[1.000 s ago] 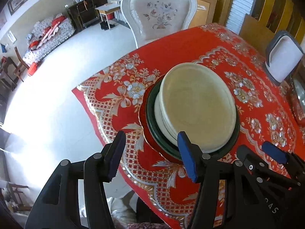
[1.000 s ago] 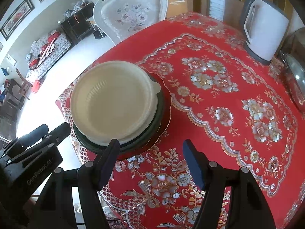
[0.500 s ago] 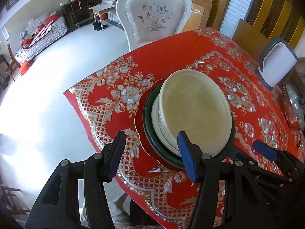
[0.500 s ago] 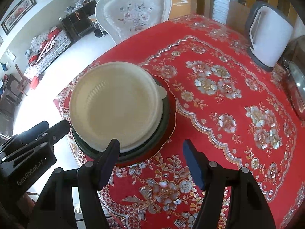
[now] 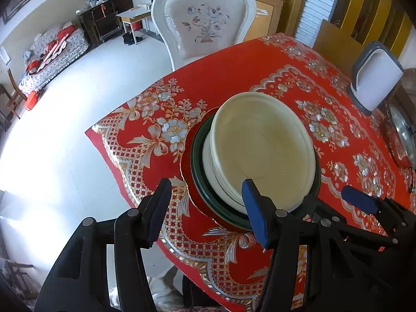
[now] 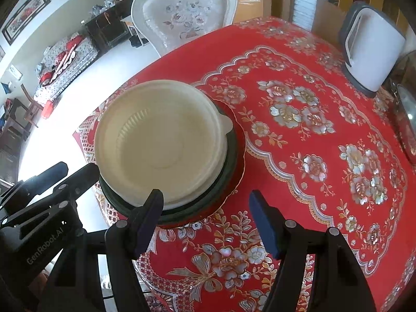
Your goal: Organize plates and bowls
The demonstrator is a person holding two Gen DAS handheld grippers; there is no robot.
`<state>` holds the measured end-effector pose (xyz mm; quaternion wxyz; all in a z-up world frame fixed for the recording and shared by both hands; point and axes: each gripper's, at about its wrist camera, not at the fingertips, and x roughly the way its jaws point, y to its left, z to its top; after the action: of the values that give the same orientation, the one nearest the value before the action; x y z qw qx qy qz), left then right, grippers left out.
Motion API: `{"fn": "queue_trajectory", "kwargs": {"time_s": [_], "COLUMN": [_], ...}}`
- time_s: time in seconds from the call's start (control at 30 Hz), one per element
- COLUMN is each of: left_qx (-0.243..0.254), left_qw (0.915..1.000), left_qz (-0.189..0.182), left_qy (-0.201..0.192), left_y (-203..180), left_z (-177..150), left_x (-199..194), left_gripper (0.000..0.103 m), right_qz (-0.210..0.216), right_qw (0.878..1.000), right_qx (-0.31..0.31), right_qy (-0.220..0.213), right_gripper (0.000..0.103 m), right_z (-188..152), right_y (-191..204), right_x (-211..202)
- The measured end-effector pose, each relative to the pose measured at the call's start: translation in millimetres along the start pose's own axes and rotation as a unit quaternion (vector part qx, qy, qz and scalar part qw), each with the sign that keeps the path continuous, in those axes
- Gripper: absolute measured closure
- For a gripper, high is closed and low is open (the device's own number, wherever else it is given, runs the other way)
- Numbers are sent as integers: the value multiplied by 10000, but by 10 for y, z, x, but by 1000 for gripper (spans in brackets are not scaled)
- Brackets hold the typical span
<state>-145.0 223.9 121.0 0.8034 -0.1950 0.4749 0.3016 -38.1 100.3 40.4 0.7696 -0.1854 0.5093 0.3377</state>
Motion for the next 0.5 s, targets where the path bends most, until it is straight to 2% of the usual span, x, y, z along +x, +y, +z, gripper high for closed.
{"fn": "queue_trajectory", "kwargs": {"time_s": [0.5], "left_qx": [71], "left_qw": [10000], "left_qz": [-46], "left_qy": [6], "left_y": [-44], "left_z": [3], "left_x": [3], "left_gripper": [46], "right_qz": [-10], "right_qw": [10000], "right_qx": [70], "right_qy": [21], "right_gripper": [34], "right_z": [-23], "right_y": [-109], "right_x": [-11]}}
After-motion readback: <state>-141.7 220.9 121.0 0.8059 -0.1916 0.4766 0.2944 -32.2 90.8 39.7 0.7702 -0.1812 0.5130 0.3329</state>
